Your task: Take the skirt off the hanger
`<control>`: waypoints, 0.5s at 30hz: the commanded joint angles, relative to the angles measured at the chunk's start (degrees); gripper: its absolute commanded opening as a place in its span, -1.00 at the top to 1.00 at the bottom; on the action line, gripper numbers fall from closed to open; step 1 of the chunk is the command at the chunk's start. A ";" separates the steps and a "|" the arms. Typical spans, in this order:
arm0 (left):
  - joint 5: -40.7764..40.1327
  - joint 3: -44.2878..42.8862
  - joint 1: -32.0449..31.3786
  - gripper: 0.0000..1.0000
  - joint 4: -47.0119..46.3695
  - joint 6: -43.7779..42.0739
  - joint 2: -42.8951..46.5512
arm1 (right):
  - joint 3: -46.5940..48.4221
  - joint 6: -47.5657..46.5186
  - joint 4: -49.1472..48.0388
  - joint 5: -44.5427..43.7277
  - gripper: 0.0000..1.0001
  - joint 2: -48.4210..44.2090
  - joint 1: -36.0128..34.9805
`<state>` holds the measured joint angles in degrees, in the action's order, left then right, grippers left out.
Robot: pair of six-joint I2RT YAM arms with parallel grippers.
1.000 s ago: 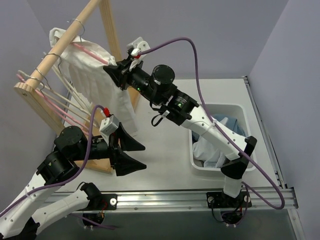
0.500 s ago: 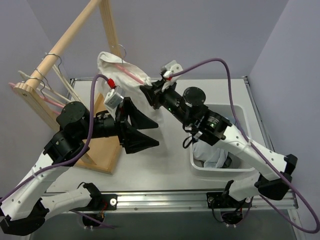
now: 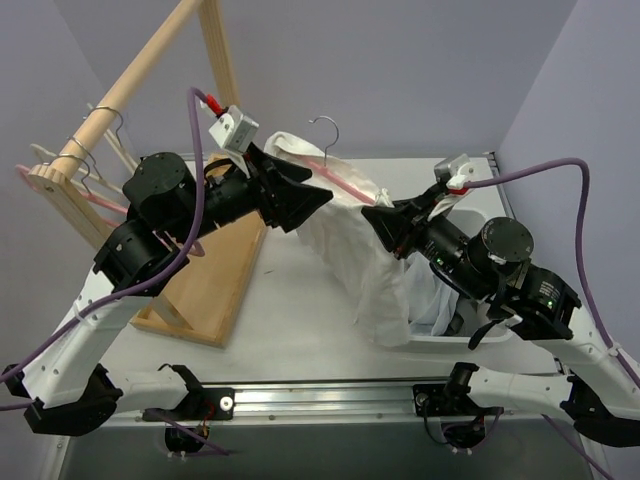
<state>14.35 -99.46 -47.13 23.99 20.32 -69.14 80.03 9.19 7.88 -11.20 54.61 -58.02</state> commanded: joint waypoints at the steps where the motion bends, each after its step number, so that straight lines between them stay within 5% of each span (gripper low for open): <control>1: -4.24 -6.16 0.11 -0.44 3.96 -3.00 -4.32 | 2.50 3.20 2.92 3.81 1.00 0.59 -0.69; 15: -6.53 -8.73 0.11 -0.38 6.59 -4.58 -7.41 | -0.58 6.45 1.96 7.07 1.00 -5.39 -0.87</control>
<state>10.20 -106.87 -47.16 30.26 17.21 -78.30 78.04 14.68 17.10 -5.08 51.33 -58.59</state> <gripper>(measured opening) 0.693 0.115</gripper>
